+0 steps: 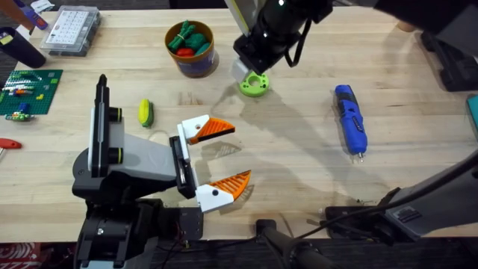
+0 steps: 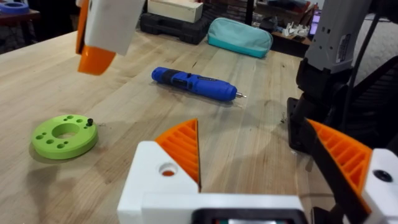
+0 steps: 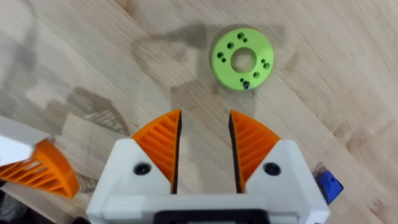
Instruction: Pick up the gripper from the table and insert it into the empty holder that is missing its gripper. Then pick up a screw, insert it into the mounting hole, and use the screwdriver to tighten it. Finally, clean up the table by picking up the vegetable and placing it into the bucket.
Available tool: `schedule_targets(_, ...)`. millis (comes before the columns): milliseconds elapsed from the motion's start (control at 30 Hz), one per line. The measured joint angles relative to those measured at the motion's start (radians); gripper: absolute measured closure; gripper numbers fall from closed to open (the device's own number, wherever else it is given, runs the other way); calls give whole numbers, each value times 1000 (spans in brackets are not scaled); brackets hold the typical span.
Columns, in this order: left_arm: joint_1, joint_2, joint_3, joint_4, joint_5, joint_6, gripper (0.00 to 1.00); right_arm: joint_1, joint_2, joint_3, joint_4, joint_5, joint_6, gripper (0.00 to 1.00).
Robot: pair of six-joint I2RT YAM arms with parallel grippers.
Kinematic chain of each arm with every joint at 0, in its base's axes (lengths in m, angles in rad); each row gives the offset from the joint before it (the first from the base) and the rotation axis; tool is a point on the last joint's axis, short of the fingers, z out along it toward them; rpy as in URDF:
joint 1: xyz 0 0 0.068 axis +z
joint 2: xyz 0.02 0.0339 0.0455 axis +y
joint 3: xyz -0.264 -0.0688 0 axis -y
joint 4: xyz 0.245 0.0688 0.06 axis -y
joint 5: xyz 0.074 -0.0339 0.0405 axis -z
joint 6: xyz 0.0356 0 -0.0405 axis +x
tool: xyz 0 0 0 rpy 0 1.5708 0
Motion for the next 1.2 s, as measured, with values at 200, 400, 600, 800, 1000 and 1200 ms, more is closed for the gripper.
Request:
schedule_targets(200, 0, 2, 0, 0, 0, 0, 10, 4, 10, -14, 20, 1, 1, 555)
schedule_targets(400, 0, 2, 0, 0, 0, 0, 10, 8, 10, -14, 20, 0, -2, 555)
schedule_targets(600, 0, 2, 0, 0, 0, 0, 10, 1, 10, -14, 19, 0, -2, 555)
schedule_targets(800, 0, 2, 0, 0, 0, 0, 10, -70, 10, -14, 18, -61, -1, 555)
schedule_targets(1000, 0, 2, 0, 0, 0, 0, 10, -165, 10, -30, 28, -116, 12, 555)
schedule_targets(1200, 0, 2, 0, 0, 0, 0, 10, -175, 25, -81, 94, -133, 30, 555)
